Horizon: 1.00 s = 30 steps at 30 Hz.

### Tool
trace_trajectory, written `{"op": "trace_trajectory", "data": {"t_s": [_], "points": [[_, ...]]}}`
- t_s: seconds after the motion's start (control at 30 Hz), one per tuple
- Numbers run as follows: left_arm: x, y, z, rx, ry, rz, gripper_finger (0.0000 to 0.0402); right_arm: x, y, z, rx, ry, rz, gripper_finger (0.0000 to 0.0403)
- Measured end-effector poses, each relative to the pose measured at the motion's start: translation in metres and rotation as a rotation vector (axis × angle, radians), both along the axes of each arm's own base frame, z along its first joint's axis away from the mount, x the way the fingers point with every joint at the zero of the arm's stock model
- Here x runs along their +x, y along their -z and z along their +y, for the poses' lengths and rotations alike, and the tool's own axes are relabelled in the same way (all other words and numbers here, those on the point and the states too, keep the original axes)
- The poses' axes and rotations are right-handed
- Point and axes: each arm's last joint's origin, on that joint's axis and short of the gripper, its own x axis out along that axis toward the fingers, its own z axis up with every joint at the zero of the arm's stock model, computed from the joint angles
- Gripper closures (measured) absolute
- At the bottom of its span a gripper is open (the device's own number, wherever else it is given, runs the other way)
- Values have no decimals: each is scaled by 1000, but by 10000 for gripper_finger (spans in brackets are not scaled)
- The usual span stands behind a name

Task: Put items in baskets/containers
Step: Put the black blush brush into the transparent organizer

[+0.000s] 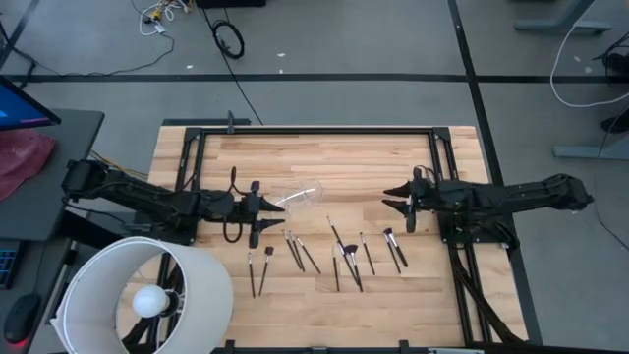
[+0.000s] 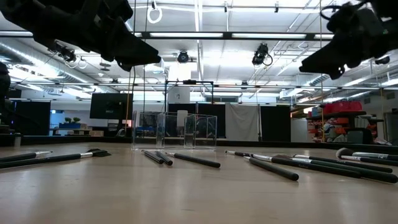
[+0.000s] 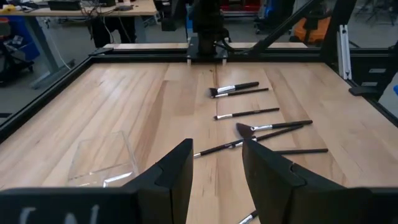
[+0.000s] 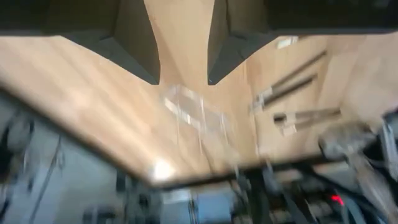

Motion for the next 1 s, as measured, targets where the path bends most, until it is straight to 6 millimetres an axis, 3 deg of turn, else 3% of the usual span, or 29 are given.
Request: {"op": "trace_trajectory", "data": {"t_s": [0.13, 0.23, 0.37, 0.57, 0.7, 1.0], "points": [[0, 0, 0, -7, -1, 0, 259, 6, 0, 5, 144, -8, 206, 266], [0, 0, 0, -7, -1, 0, 259, 4, 11, 13, 349, -48, 396, 266], [0, 0, 0, -7, -1, 0, 259, -2, 30, 20, 539, 36, 599, 266], [0, 1, 0, -6, -2, 5, 259, -4, 58, 25, 489, 157, 699, 266], [0, 1, 0, -6, -2, 4, 259, 5, 62, 31, 446, 138, 637, 266], [0, 1, 0, -6, -2, 4, 259, 9, 73, 41, 381, 145, 688, 266]]}}
